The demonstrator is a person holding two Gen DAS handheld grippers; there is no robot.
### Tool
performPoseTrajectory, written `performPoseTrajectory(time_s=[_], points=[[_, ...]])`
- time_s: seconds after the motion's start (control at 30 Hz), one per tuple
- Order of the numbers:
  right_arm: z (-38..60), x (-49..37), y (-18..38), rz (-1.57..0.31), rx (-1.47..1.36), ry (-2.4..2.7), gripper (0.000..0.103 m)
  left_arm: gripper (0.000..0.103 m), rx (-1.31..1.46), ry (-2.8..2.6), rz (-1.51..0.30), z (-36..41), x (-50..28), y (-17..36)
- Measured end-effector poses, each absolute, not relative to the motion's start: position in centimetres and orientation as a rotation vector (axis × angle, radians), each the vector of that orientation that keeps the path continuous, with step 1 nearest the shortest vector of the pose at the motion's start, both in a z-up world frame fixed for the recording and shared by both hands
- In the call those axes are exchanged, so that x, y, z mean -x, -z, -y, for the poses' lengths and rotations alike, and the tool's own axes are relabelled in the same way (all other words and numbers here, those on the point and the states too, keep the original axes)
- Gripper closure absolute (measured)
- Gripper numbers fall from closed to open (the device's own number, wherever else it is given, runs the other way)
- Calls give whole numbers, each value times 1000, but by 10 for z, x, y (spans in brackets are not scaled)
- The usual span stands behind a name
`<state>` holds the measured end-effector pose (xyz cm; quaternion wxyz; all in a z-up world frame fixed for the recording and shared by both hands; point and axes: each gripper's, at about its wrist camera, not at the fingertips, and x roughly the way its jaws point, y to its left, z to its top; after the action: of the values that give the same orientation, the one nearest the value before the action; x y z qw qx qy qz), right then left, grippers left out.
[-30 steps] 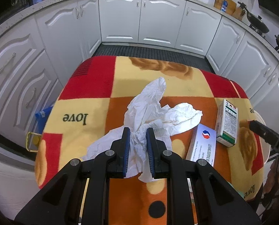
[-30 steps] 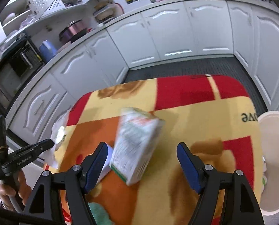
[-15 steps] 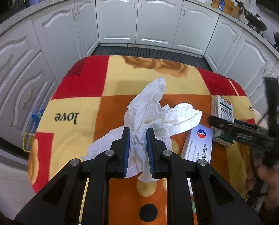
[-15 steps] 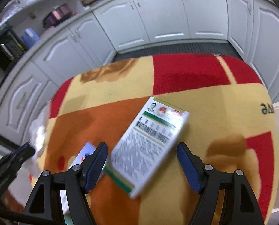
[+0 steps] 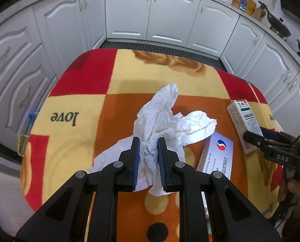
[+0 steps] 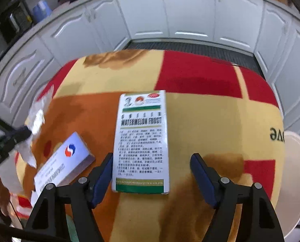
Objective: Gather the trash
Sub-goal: 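Grasp the white crumpled tissue with the left tool while the right tool grasps the Watermelon Frost box, then carry the tissue and Watermelon Frost box over the cream bin and open both tools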
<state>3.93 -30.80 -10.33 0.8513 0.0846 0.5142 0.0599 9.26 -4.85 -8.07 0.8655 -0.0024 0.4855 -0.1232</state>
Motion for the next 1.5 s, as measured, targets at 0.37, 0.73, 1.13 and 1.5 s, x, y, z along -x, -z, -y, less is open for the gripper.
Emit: performPoseTrajectory(time_s=[0.37,0.73,1.13,1.5], points=[[299,-34,97,-999,-220,-156,52,88,-29,265,-948,60,-79,52],[347,31,62,-887,-274,-138,52,88,-60,362,-902,118,-60,29],[407,80,50,-830,-335,-36,52,88,-141,481,-879,202,-35,19],[474,115,60,-819,-399,91,52,88,-204,600,-895,281,-15,23]])
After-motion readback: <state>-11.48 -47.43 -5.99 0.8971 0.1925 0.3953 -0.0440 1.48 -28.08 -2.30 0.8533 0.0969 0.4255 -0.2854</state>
